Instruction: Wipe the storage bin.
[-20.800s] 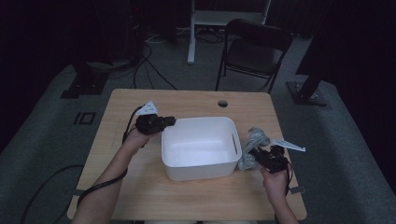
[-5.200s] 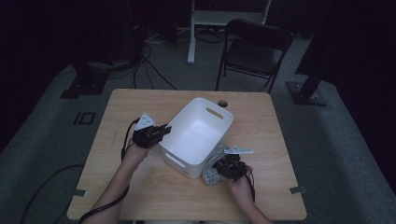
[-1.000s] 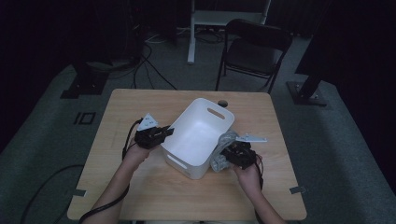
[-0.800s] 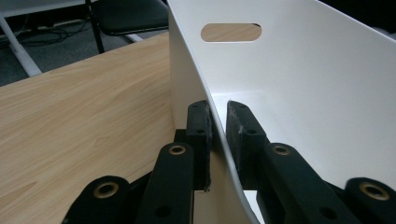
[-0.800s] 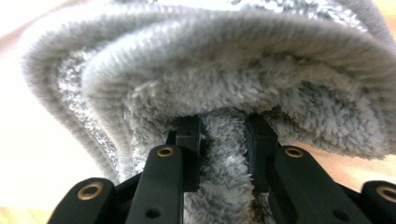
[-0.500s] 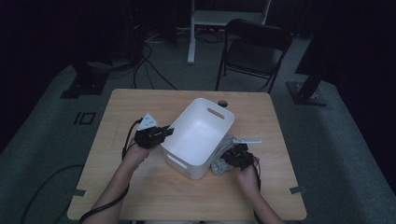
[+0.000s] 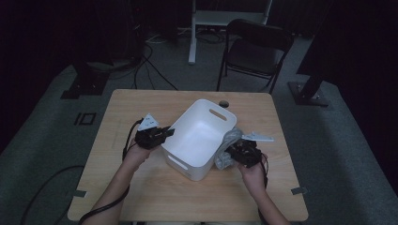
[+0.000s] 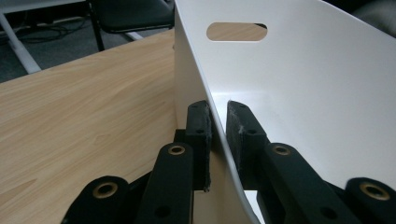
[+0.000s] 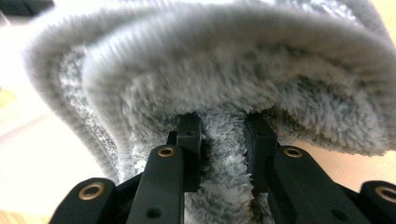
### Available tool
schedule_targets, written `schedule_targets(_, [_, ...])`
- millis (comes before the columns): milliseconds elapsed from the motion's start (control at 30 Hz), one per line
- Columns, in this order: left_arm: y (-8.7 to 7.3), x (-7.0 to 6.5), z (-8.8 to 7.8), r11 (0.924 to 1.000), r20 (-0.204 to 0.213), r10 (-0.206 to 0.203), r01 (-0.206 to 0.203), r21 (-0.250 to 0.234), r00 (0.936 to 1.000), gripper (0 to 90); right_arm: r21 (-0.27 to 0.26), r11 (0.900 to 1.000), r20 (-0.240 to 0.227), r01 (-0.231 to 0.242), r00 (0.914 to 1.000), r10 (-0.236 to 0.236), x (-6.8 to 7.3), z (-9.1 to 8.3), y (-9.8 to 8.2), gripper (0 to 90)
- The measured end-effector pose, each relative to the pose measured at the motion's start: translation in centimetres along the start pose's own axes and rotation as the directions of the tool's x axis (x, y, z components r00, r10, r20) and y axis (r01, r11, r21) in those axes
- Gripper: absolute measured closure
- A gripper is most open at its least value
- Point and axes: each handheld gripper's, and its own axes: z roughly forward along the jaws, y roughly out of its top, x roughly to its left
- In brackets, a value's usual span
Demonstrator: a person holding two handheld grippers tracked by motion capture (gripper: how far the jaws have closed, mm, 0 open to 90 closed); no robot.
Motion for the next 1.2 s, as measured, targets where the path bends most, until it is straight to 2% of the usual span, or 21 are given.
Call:
schedule_targets(33, [0.0, 0.0, 0.0, 1.0000, 0.000, 0.000, 0.000, 0.000, 1.0000, 79.8, 0.000, 1.000, 0.000, 0.000, 1.0000, 0.000, 0.0, 0.0, 0.0, 72.9])
schedule_targets(67, [0.0, 0.0, -0.1, 0.9999, 0.011, 0.005, -0.005, 0.009, 0.9999, 79.7, -0.029, 0.999, 0.021, 0.014, 0.9997, -0.013, 0.2, -0.7, 0.8, 72.8])
schedule_targets(133, [0.1, -0.1, -0.1, 0.9999, 0.013, 0.013, -0.013, 0.012, 0.9998, 79.7, -0.035, 0.999, 0.031, 0.017, 0.9994, -0.016, 0.2, -0.8, 1.0, 72.8])
schedule_targets(167, [0.1, -0.1, -0.1, 0.9999, 0.014, 0.010, -0.010, 0.012, 0.9999, 79.6, -0.034, 0.999, 0.025, -0.008, 0.9997, 0.009, -0.2, -0.5, 1.0, 72.8])
schedule_targets(233, [0.1, -0.1, 0.0, 0.9998, 0.016, 0.013, -0.013, 0.014, 0.9998, 79.6, -0.028, 1.000, 0.035, -0.010, 0.9993, 0.011, -0.3, -0.2, 0.9, 72.8])
schedule_targets(300, [0.1, -0.1, 0.0, 0.9998, 0.014, 0.012, -0.012, 0.014, 0.9998, 79.7, 0.005, 1.000, 0.052, -0.025, 0.9983, 0.025, -0.8, 0.7, 0.3, 72.8])
schedule_targets(600, [0.1, 0.0, 0.0, 1.0000, 0.012, 0.007, -0.007, 0.006, 0.9999, 79.6, 0.056, 0.997, 0.080, -0.053, 0.9956, 0.048, -1.8, 2.5, -1.0, 72.8])
schedule_targets(933, [0.0, 0.0, 0.0, 1.0000, 0.009, 0.008, -0.008, 0.002, 0.9999, 79.4, 0.101, 0.994, 0.118, -0.051, 0.9922, 0.039, -2.3, 3.9, -2.2, 72.9])
schedule_targets(1100, [0.0, 0.2, -0.1, 1.0000, 0.009, -0.009, 0.009, 0.002, 0.9999, 79.7, 0.108, 0.993, 0.111, -0.056, 0.9929, 0.044, -2.4, 3.8, -2.1, 72.9])
schedule_targets(1200, [0.0, 0.6, -0.3, 1.0000, 0.005, 0.001, -0.001, 0.000, 1.0000, 80.5, 0.078, 0.995, 0.079, -0.061, 0.9954, 0.055, -2.3, 2.7, -1.6, 72.9])
